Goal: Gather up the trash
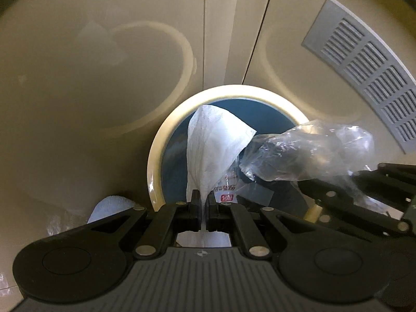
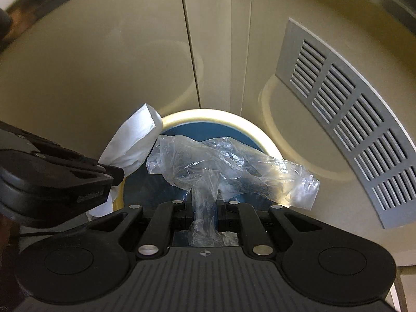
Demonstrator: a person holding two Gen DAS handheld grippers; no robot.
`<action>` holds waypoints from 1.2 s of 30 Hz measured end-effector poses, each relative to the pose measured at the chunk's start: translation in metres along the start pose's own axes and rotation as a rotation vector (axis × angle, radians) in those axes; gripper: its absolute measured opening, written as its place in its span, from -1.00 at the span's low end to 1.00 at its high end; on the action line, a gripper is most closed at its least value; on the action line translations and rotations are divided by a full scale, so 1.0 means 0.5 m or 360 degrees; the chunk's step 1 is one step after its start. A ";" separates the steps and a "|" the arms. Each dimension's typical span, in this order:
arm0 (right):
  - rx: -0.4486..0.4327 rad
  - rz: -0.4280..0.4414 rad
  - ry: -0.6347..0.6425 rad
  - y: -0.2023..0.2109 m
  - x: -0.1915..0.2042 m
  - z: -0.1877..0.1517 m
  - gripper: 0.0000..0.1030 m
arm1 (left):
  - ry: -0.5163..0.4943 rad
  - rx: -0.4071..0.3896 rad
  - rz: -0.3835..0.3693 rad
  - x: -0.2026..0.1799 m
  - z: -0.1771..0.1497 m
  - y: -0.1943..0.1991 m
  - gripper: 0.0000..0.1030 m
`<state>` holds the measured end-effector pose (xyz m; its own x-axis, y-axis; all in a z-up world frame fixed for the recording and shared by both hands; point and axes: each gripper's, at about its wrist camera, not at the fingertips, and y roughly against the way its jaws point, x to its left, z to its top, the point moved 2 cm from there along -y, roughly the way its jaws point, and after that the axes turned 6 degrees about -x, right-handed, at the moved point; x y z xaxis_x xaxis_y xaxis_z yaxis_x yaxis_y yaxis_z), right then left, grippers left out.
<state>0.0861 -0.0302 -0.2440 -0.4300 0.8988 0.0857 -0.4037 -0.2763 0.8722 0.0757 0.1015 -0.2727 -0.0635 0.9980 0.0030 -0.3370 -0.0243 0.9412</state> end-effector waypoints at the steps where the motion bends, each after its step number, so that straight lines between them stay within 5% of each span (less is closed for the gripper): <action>1: 0.0007 -0.0001 -0.0003 -0.006 0.000 0.005 -0.75 | 0.0001 0.0009 -0.0006 0.001 0.002 -0.006 -0.95; 12: 0.0046 0.0019 -0.0051 -0.018 -0.008 0.000 -0.71 | 0.0031 0.0028 -0.0023 0.012 0.019 -0.027 -0.87; 15: 0.0051 -0.0001 -0.0053 -0.013 -0.007 -0.003 -0.43 | 0.0036 0.0001 -0.0041 0.017 0.019 -0.023 -0.29; 17: 0.0051 -0.0008 -0.0060 -0.013 -0.007 -0.002 -0.18 | 0.0023 -0.0038 -0.0036 0.013 0.018 -0.019 0.39; 19: 0.0056 -0.0015 -0.0066 -0.009 -0.007 -0.002 0.00 | 0.0008 -0.0087 -0.0003 0.015 0.016 -0.006 0.72; 22: 0.0065 -0.0048 -0.0073 0.002 -0.012 -0.001 0.11 | -0.0003 -0.0123 0.0000 0.017 0.014 0.008 0.96; 28: -0.0003 -0.0059 -0.0026 0.053 0.000 -0.001 0.33 | 0.0066 -0.0099 -0.0029 0.029 0.006 0.046 0.99; 36: -0.0184 -0.0072 0.0136 0.184 0.020 -0.022 0.62 | 0.0065 -0.0176 0.0095 0.042 -0.029 0.153 0.99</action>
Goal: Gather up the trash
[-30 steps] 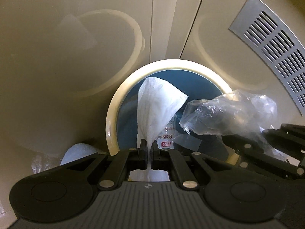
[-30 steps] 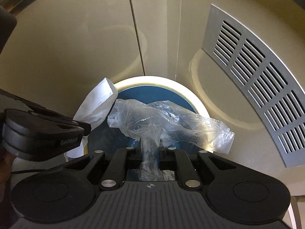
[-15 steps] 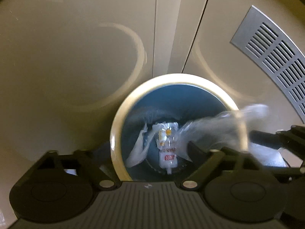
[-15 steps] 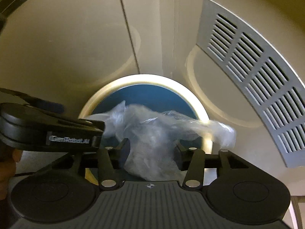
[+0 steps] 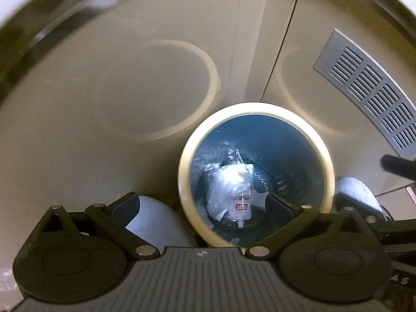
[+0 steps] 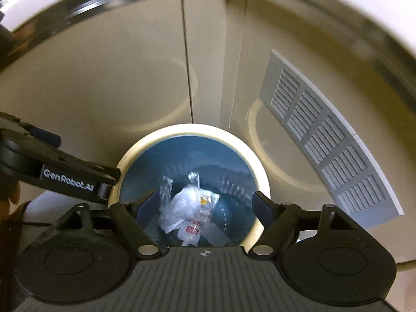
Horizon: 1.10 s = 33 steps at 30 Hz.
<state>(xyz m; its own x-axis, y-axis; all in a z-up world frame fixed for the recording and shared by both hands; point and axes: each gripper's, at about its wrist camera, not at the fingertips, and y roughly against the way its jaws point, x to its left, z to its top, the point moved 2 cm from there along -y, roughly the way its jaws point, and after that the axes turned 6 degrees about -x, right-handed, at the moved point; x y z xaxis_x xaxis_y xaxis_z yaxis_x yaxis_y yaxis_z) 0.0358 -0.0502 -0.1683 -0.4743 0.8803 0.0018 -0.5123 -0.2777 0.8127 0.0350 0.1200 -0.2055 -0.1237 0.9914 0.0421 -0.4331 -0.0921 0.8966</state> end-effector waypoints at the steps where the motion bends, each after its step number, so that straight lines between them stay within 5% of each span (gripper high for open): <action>1: -0.0032 -0.0016 0.0011 0.020 0.001 -0.004 0.63 | 0.0008 -0.0020 0.0006 0.001 -0.005 0.017 0.99; 13: -0.0274 -0.0073 0.0039 0.171 0.029 -0.057 0.75 | -0.0046 -0.0220 0.0043 -0.007 -0.035 0.153 0.99; 33: -0.0423 -0.0095 -0.0007 0.206 0.020 -0.074 0.83 | -0.0157 -0.0338 0.0120 -0.034 -0.063 0.181 0.99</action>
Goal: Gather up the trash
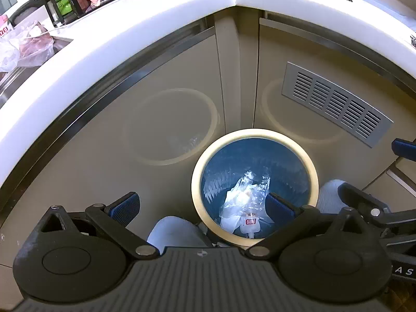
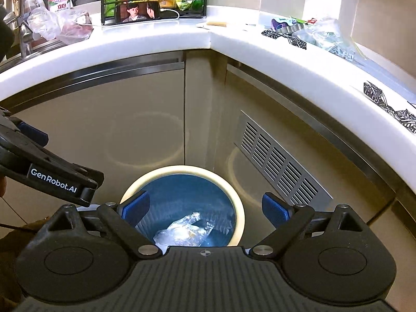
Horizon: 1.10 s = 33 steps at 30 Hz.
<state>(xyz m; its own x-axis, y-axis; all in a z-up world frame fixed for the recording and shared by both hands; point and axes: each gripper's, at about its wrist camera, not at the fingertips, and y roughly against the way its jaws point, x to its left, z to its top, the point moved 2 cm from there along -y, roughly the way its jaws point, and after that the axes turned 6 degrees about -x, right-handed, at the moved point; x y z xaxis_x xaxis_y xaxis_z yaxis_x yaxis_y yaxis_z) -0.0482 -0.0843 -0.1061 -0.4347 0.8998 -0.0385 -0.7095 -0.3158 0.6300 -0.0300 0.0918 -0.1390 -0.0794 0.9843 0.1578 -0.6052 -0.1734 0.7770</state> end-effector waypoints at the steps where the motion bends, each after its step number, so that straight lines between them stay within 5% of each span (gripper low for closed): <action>1: 0.0002 0.0001 -0.0001 0.000 0.000 0.000 0.83 | -0.0001 0.0000 0.0004 -0.001 -0.001 0.000 0.99; 33: 0.0038 0.0014 0.0008 -0.013 0.001 -0.004 0.84 | -0.0021 0.0019 -0.0003 -0.003 -0.004 -0.012 0.99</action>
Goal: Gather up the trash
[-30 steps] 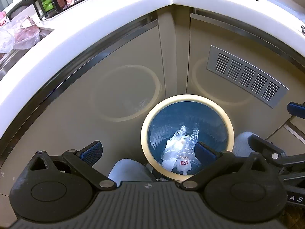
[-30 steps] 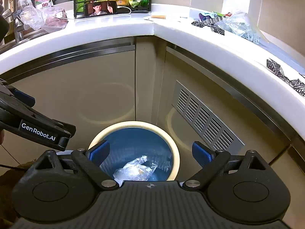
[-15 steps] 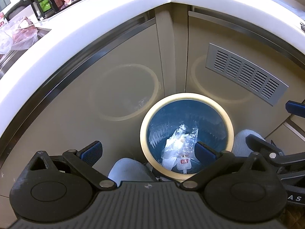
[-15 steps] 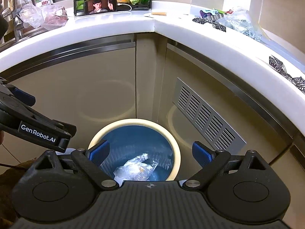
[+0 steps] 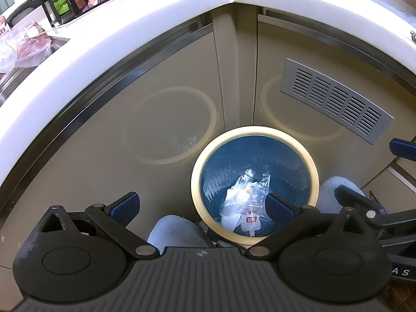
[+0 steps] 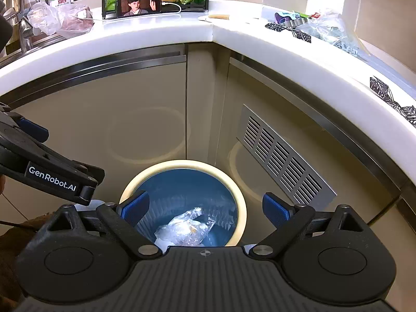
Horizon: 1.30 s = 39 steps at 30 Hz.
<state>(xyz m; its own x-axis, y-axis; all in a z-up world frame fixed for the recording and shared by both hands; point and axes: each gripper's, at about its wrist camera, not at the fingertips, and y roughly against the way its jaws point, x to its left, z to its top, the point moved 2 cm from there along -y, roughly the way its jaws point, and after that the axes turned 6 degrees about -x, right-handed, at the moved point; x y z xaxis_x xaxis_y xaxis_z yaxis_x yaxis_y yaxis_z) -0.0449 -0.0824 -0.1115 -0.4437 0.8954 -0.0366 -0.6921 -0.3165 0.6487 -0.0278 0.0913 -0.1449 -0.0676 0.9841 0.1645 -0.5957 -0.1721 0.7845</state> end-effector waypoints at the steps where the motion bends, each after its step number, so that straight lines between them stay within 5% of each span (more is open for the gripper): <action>1: 0.0001 0.0000 0.0000 0.000 0.000 0.000 0.84 | 0.0000 0.0002 -0.0001 0.000 0.000 -0.001 0.99; 26: -0.0042 -0.0027 -0.0046 0.006 -0.019 0.008 0.87 | 0.0015 0.0030 0.0011 0.003 0.000 -0.014 0.99; 39: -0.0524 -0.0061 -0.0387 0.095 -0.161 0.170 0.98 | 0.0010 -0.0006 0.0063 0.014 0.006 -0.013 0.99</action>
<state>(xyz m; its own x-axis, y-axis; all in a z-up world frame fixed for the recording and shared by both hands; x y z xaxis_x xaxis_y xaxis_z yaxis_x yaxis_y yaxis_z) 0.0063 -0.1431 -0.0130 -0.2938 0.9440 0.1501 -0.8684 -0.3292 0.3708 -0.0221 0.0991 -0.1472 -0.0960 0.9768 0.1915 -0.5955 -0.2105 0.7753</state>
